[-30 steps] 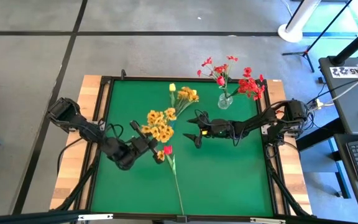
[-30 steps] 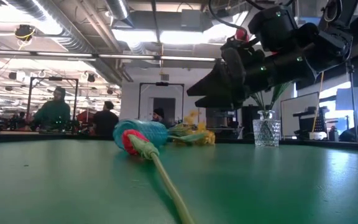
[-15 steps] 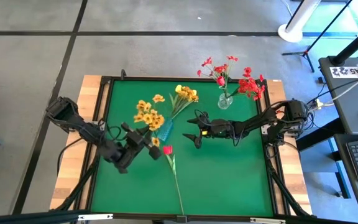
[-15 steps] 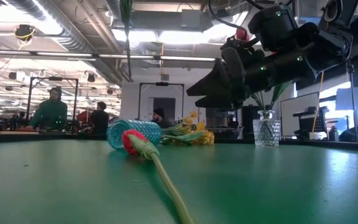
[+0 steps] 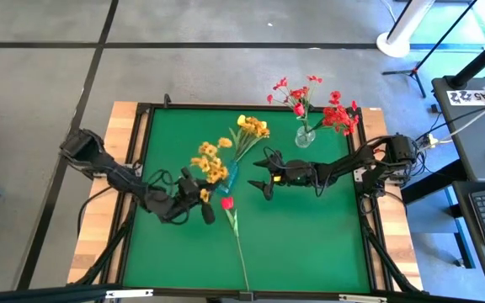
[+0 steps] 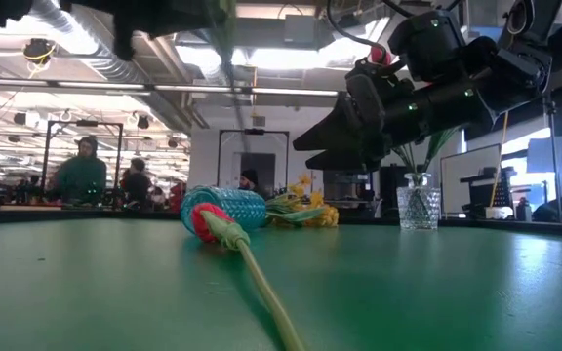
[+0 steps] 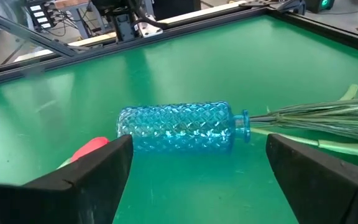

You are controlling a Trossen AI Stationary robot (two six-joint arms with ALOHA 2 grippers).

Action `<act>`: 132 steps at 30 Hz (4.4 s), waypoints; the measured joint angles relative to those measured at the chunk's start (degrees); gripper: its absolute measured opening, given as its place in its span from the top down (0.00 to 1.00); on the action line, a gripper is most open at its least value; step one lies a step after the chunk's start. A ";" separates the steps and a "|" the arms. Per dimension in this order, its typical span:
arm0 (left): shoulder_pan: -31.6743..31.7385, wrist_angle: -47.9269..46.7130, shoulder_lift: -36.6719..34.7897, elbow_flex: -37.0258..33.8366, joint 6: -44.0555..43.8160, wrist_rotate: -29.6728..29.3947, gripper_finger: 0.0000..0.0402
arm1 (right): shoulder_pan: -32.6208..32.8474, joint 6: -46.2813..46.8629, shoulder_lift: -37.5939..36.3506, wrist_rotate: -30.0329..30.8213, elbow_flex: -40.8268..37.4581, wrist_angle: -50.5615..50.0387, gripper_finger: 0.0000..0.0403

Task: Sort flowers into vase by color
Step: Put the yellow flower into the blue vase

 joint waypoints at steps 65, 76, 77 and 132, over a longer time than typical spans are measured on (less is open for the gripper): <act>31.84 -58.45 -15.35 6.43 -37.25 54.71 0.54 | 0.02 0.91 -0.47 0.07 0.02 -2.03 0.09; 36.15 -76.47 4.06 20.99 -40.34 60.60 0.54 | 0.02 -4.00 -14.63 2.72 0.02 -11.96 0.09; 36.44 -79.87 5.54 23.32 -40.10 60.10 0.54 | 0.02 -4.34 -16.05 2.95 0.02 -13.83 0.09; 38.37 -117.74 20.32 52.68 -34.96 59.29 0.52 | 0.02 -4.35 -21.16 3.24 0.02 -30.46 0.09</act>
